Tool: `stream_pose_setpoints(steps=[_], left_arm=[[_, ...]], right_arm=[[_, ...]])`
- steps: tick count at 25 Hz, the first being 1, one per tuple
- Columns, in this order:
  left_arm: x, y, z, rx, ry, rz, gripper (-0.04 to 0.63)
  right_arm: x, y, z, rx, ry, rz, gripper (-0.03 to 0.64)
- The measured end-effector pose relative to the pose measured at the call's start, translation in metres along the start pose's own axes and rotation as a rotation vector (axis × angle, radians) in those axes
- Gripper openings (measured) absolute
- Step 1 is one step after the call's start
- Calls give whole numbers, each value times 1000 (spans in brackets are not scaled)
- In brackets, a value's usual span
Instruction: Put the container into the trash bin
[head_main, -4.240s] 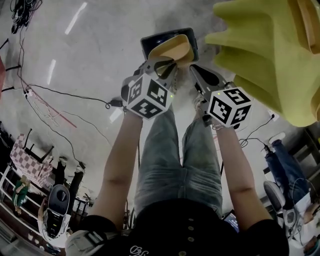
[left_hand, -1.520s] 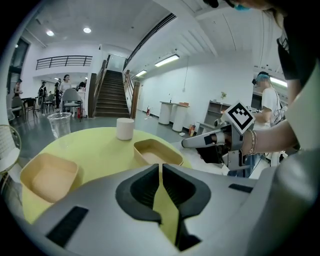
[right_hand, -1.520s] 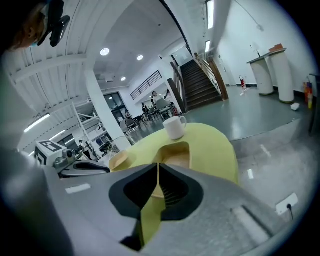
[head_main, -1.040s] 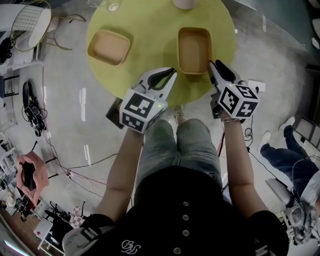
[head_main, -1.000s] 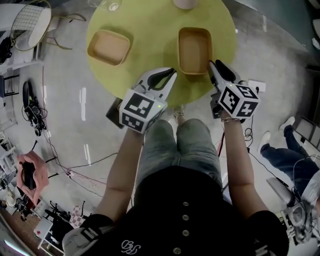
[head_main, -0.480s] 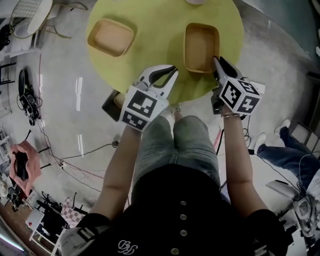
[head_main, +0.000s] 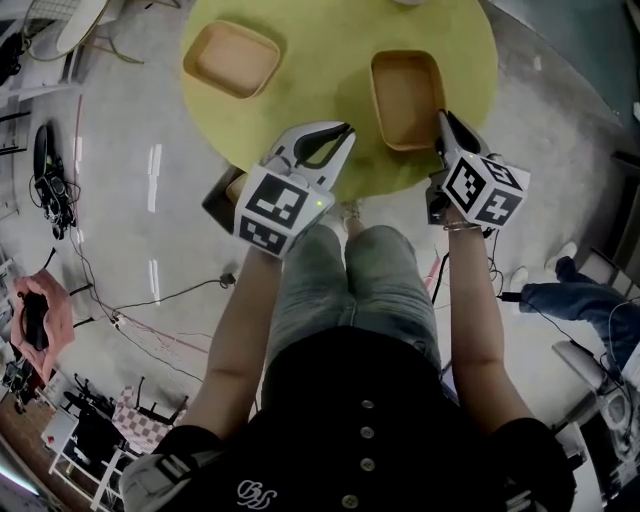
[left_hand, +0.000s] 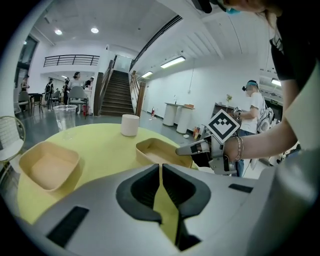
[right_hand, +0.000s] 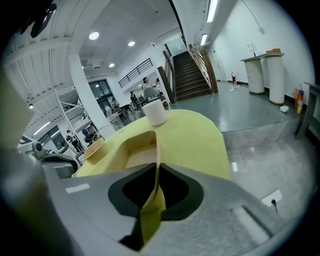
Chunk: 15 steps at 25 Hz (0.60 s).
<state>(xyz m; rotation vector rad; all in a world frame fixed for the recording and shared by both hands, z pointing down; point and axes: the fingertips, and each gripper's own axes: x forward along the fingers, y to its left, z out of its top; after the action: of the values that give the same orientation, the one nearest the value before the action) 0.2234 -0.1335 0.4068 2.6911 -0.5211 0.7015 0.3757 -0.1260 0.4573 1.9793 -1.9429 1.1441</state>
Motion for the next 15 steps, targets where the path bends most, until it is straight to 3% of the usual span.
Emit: stream_pose_setpoints(steps=[8,15], left_arm=[[-24,7,-11,-32,-32,41,28],[-72,28,-18,-59,-61,92,28]], right_arm=[[1,24,-7,-17,-5,51,21],[6,80,-3,-86,-3,125,21]])
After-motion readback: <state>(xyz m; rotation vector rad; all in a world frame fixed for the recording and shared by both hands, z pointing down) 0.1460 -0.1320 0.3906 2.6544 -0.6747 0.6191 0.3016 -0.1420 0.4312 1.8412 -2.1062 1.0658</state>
